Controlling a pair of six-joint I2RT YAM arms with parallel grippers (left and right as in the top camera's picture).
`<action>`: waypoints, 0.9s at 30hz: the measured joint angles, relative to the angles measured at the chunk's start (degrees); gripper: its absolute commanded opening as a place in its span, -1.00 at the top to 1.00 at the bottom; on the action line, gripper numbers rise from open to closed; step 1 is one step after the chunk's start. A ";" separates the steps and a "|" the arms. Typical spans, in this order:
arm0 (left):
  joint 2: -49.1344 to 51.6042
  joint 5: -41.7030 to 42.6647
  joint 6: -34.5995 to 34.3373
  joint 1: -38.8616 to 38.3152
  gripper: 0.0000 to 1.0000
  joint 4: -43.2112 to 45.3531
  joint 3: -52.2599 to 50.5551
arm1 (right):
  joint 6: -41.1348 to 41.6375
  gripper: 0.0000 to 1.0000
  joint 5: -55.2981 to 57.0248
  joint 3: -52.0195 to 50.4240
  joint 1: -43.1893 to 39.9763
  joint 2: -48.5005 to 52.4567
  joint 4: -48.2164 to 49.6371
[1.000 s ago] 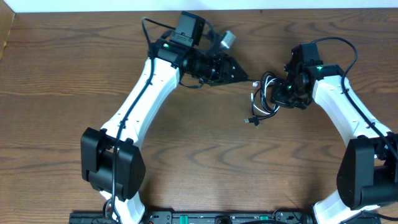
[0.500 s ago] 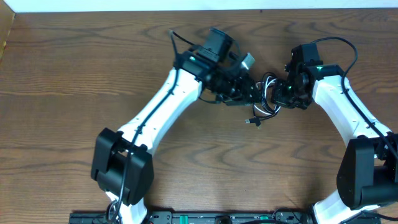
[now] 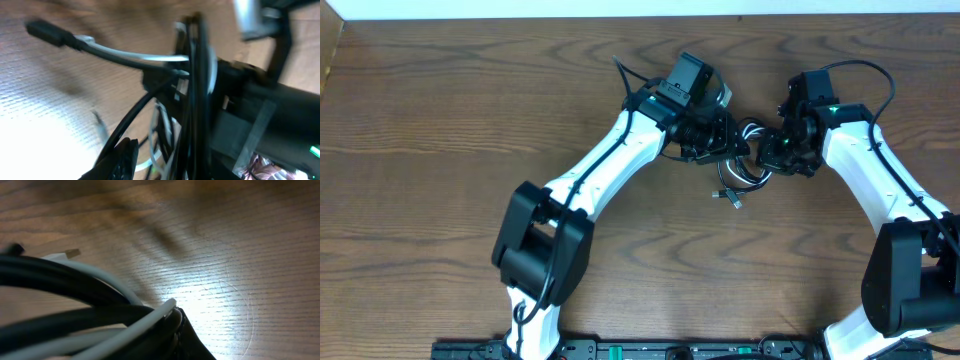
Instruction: Untangle cables
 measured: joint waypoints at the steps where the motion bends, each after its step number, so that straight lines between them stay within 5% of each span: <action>1: 0.74 -0.02 -0.39 0.00 0.32 0.22 0.00 | 0.00 0.98 0.00 0.00 0.00 0.00 0.02; 5: 2.38 -0.63 -1.01 0.00 0.85 1.73 0.00 | 0.00 0.98 0.04 0.00 0.00 0.00 0.04; 8: 2.45 -2.29 -0.48 0.00 0.85 2.05 0.00 | 0.00 0.91 0.00 0.00 0.00 0.00 0.02; 12: 2.45 -5.22 3.41 0.74 0.86 1.05 0.00 | 0.00 0.35 -0.33 0.02 -0.50 -0.02 -0.04; 22: 2.43 -13.62 15.04 7.32 0.85 -9.11 -0.07 | -6.32 0.07 -11.61 0.09 -8.87 -0.20 -0.90; 27: 2.43 -10.91 20.00 7.67 0.85 -9.49 -0.07 | -10.95 -0.20 -19.21 0.24 -8.57 -2.14 -0.85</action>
